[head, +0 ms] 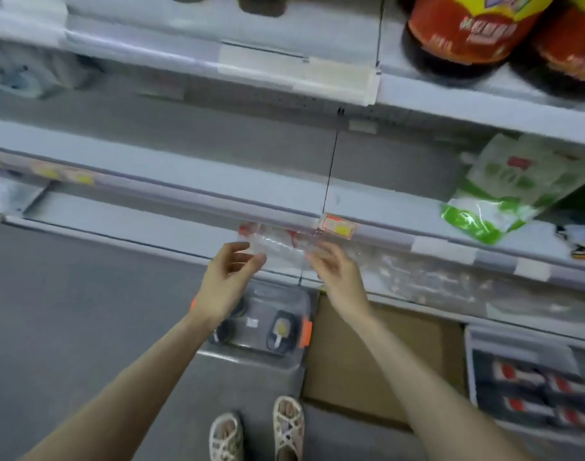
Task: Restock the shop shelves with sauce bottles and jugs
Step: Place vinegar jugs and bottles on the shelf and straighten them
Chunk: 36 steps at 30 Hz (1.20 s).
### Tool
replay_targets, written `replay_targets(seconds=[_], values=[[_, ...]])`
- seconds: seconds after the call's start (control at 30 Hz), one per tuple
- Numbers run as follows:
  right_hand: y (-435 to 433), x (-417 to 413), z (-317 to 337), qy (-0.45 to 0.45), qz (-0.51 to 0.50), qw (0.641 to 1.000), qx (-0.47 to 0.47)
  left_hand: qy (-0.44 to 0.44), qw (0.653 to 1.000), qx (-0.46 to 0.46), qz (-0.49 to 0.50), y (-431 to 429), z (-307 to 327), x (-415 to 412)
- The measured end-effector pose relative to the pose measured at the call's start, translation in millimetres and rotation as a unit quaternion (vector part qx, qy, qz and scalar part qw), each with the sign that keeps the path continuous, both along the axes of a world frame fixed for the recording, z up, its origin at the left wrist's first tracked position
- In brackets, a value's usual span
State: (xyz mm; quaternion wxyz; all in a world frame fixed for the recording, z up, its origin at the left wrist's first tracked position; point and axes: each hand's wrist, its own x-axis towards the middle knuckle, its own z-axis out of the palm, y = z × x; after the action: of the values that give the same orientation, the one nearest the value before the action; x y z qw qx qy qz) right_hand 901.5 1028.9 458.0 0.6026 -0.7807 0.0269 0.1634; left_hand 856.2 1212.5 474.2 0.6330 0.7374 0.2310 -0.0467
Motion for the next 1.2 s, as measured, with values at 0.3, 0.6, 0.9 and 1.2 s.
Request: replay_targets(seconds=[0.3,0.6,0.9,1.2], values=[[36,-59,-192,0.159,-0.124,0.979,-0.037,0.133,0.989,-0.011,-0.060,50,-197,-18],[75,-100,-361,0.238,-0.205,0.948,-0.060,0.219,0.969,0.010,-0.113,70,-373,-36],[92,-112,-461,0.244,-0.292,0.924,-0.039,0.244,0.962,0.010,-0.126,68,-466,-47],[95,-104,-489,0.229,-0.299,0.925,-0.053,0.247,0.962,0.028,-0.115,76,-492,-50]])
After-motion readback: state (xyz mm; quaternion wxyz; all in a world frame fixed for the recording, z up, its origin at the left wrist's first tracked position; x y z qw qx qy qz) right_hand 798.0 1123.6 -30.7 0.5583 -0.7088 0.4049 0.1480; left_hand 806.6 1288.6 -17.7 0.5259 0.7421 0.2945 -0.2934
